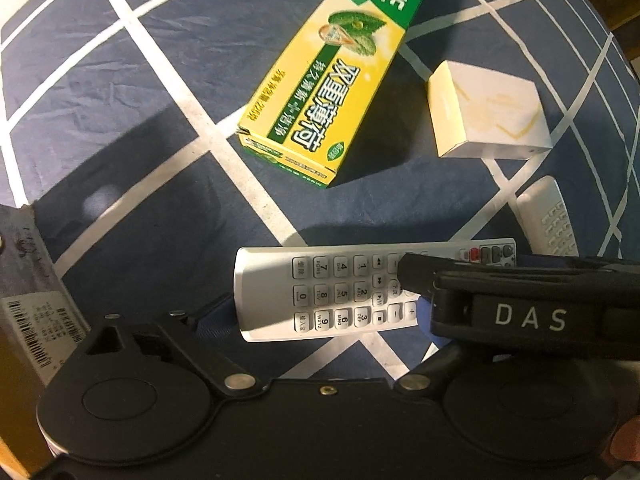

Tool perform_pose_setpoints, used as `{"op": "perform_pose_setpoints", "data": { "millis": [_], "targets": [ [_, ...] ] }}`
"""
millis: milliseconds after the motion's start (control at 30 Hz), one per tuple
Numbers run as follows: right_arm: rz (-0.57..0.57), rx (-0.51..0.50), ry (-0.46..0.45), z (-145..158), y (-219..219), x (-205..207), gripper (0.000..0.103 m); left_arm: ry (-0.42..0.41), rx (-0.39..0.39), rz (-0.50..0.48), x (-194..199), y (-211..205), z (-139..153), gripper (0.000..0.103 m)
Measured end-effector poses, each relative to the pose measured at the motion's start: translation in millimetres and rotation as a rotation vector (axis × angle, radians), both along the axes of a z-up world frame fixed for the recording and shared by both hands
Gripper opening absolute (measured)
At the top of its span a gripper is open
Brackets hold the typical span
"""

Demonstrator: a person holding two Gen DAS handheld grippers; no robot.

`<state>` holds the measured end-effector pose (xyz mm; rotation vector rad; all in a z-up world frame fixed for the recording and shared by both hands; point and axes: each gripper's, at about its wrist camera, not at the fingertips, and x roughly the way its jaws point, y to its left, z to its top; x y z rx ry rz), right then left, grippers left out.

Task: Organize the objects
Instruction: 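Close the right tool on the coloured-button end while the left tool grips the keypad end, then lift the TV remote with both tools and carry it over the box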

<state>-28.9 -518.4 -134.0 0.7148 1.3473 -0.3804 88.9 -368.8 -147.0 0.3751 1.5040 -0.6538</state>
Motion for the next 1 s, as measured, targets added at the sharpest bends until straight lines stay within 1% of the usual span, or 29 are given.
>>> {"op": "perform_pose_setpoints", "data": {
  "millis": [100,233,267,333,367,433,467,633,800,1000],
  "targets": [
    [0.013,-0.007,-0.025,9,3,-5,0.093,-0.022,-0.006,0.014,-2,6,12,0.094],
    [0.039,-0.023,-0.066,23,13,16,0.093,-0.059,-0.017,0.038,-5,14,31,0.094],
    [0.046,-0.025,-0.077,28,10,19,0.093,-0.071,-0.019,0.045,-7,17,37,0.094],
    [0.058,-0.031,-0.102,38,16,14,0.093,-0.096,-0.023,0.057,-13,15,45,0.093],
    [0.065,-0.034,-0.113,39,26,29,0.093,-0.108,-0.024,0.063,-16,18,50,0.093],
    [0.078,-0.038,-0.136,49,33,23,0.093,-0.13,-0.029,0.076,-21,27,63,0.093],
    [0.084,-0.041,-0.146,48,37,28,0.093,-0.141,-0.031,0.083,-24,30,68,0.093],
    [0.117,-0.051,-0.187,69,56,21,0.093,-0.184,-0.043,0.118,-39,51,92,0.093],
    [0.155,-0.064,-0.217,86,78,14,0.093,-0.212,-0.054,0.156,-50,75,107,0.093],
    [0.203,-0.075,-0.24,99,109,12,0.093,-0.236,-0.059,0.202,-57,106,120,0.094]
  ]
}}
